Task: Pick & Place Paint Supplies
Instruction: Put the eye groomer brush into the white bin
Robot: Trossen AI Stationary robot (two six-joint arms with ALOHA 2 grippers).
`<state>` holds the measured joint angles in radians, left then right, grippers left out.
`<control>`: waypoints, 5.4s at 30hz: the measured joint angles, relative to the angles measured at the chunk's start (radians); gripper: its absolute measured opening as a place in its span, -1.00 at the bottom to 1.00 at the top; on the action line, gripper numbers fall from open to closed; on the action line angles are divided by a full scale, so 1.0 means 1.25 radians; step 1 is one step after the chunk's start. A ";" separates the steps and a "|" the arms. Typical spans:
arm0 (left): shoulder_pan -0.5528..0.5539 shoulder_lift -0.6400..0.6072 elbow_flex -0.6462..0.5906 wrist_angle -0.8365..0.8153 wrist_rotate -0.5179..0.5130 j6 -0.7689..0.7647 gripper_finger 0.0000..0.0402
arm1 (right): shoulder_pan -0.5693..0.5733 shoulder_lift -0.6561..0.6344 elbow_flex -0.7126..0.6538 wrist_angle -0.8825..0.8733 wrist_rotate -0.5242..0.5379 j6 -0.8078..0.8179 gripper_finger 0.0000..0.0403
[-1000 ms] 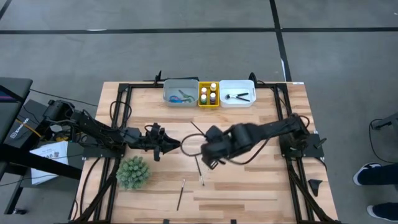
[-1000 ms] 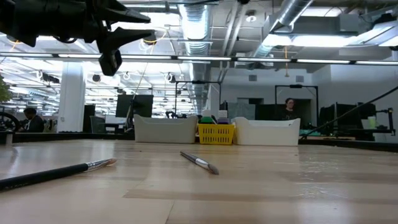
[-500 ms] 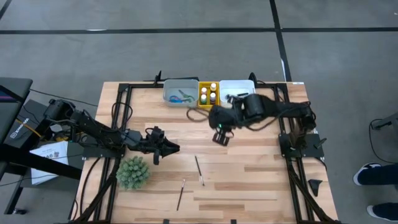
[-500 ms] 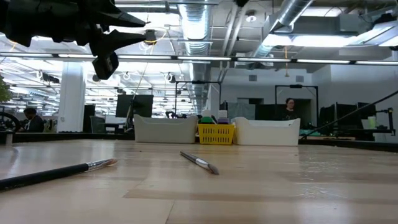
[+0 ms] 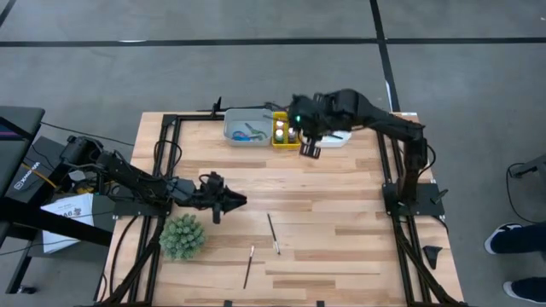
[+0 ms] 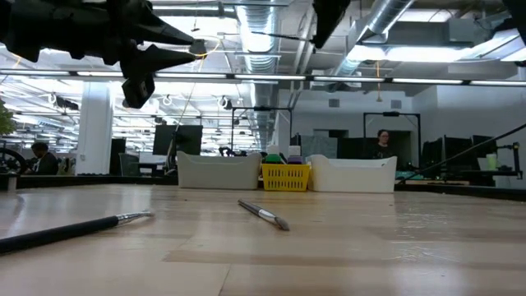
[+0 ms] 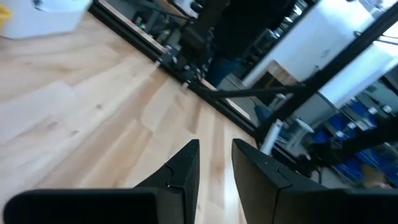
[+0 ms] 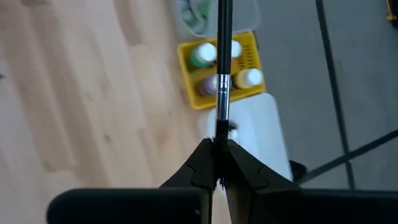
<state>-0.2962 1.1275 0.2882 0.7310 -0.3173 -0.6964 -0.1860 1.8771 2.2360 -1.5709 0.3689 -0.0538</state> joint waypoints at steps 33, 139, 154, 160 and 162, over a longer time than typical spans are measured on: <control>0.113 0.000 0.000 0.001 -0.099 0.015 -0.56 | -0.505 0.000 0.000 0.072 -0.408 -0.257 -0.94; 0.154 0.000 0.000 0.001 -0.153 -0.036 -0.56 | -0.627 -0.228 -0.997 0.805 -0.466 -0.348 -0.75; 0.154 0.000 0.000 0.001 -0.153 -0.036 -0.56 | -0.627 -0.229 -0.997 0.806 -0.492 -0.327 -0.74; 0.154 0.000 0.000 0.001 -0.153 -0.036 -0.56 | -0.627 -0.229 -0.997 0.806 -0.507 -0.324 -0.70; 0.154 0.000 0.000 0.001 -0.153 -0.036 -0.56 | -0.628 -0.229 -0.997 0.806 -0.507 -0.318 -0.66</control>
<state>-0.1032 1.1274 0.2882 0.7326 -0.5083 -0.7414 -0.9708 1.5913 0.9897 -0.5636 -0.2653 -0.4514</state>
